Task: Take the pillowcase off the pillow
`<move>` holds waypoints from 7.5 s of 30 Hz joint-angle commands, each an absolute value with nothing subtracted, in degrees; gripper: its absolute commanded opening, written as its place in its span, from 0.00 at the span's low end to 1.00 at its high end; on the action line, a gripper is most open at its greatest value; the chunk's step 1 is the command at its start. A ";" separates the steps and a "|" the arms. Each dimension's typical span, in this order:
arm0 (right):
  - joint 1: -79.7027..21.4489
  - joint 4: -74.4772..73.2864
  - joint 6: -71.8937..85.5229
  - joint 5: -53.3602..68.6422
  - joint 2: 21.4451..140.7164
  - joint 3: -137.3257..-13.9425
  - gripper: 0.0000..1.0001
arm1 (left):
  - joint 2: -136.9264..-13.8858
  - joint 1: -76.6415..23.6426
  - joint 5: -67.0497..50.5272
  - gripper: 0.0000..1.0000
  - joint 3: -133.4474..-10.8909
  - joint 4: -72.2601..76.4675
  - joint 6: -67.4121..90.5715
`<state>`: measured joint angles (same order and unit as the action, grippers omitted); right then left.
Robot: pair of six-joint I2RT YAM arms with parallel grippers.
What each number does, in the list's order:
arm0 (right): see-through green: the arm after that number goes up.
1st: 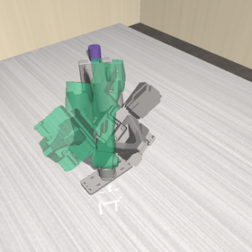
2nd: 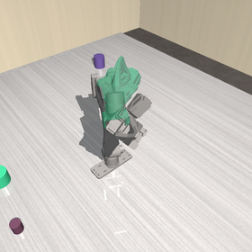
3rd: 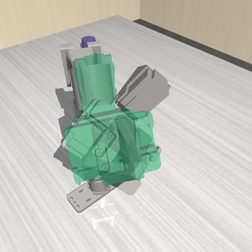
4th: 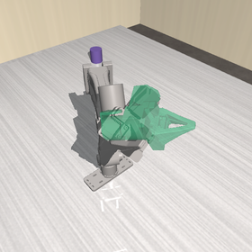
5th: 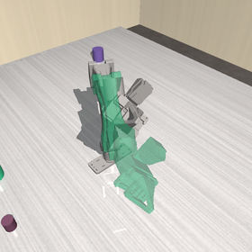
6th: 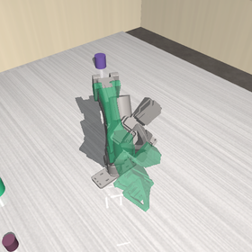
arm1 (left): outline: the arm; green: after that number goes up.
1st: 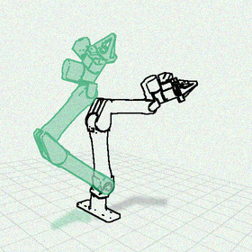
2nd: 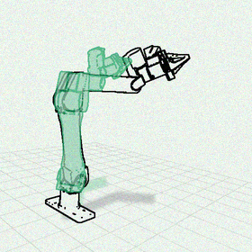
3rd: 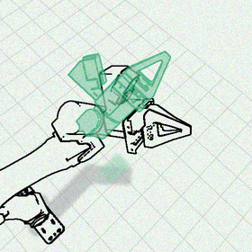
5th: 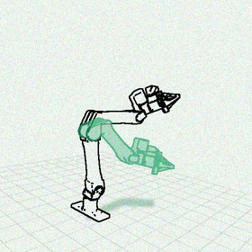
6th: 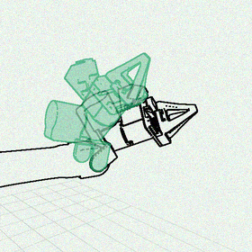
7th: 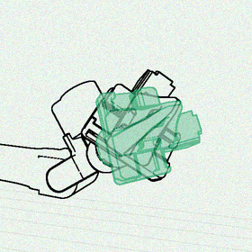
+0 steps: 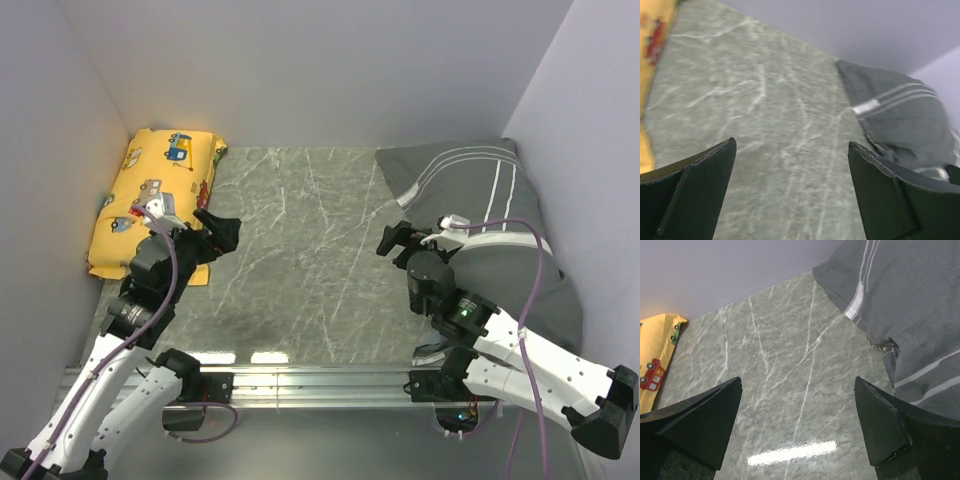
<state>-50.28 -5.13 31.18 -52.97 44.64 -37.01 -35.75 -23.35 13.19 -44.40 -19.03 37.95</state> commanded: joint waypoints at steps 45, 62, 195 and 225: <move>-50.01 -0.09 27.86 -55.81 35.86 -29.88 1.00 | -150.39 -49.66 -23.38 0.33 -124.38 27.16 56.08; -48.69 -3.16 27.95 -52.48 41.39 -33.57 1.00 | -93.73 -44.38 -0.63 0.00 -53.74 37.37 50.19; -26.54 -14.77 29.18 -9.14 64.34 -49.66 0.73 | -91.49 -56.87 25.75 0.75 -72.16 -5.98 23.29; -26.28 -22.93 28.91 -20.82 61.44 -50.71 0.00 | -90.35 -39.83 39.19 0.00 -79.19 -12.22 31.02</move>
<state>-26.17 -20.23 28.75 -14.57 63.09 -49.15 -93.91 -43.88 32.56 -76.40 -10.46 27.29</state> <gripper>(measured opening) 0.008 0.012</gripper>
